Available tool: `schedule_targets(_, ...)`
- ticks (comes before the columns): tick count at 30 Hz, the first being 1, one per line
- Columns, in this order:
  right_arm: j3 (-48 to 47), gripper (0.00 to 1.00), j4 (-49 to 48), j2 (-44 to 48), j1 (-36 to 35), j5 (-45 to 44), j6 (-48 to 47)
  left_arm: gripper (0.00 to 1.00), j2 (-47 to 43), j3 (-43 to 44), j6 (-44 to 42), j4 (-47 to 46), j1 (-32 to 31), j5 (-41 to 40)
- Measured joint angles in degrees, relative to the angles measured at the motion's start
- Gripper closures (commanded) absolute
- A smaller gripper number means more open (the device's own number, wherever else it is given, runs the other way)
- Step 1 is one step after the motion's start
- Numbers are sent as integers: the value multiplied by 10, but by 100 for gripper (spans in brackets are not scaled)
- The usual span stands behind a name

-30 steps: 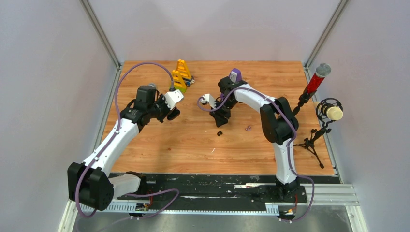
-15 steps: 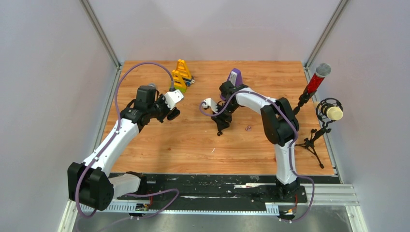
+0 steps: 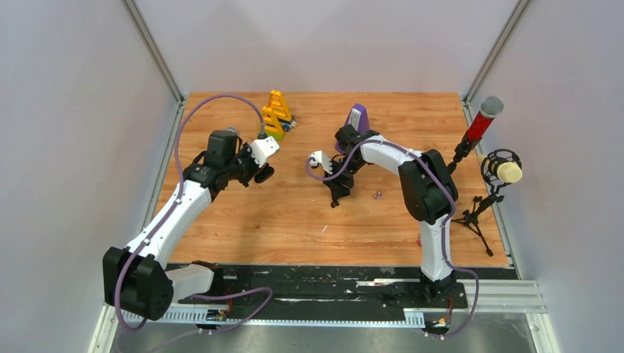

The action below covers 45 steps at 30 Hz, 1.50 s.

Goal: Insert the wireless bluetooth earbuds into the charging case
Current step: Pick up the right earbud from the center of the board.

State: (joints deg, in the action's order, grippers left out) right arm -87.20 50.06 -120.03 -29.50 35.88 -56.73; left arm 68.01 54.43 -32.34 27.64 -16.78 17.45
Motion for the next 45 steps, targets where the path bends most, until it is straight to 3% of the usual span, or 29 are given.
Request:
schedule_targets(19,1,60,61,1,0,17,3,99,0,0,0,0,0,0)
schedule_targets(27,2,81,79,1,1,24,3,99,0,0,0,0,0,0)
schedule_targets(36,2,98,81,7,6,37,-2,99,0,0,0,0,0,1)
schedule_targets(45,19,99,80,80,12,50,-5,99,7,0,2,0,0,5)
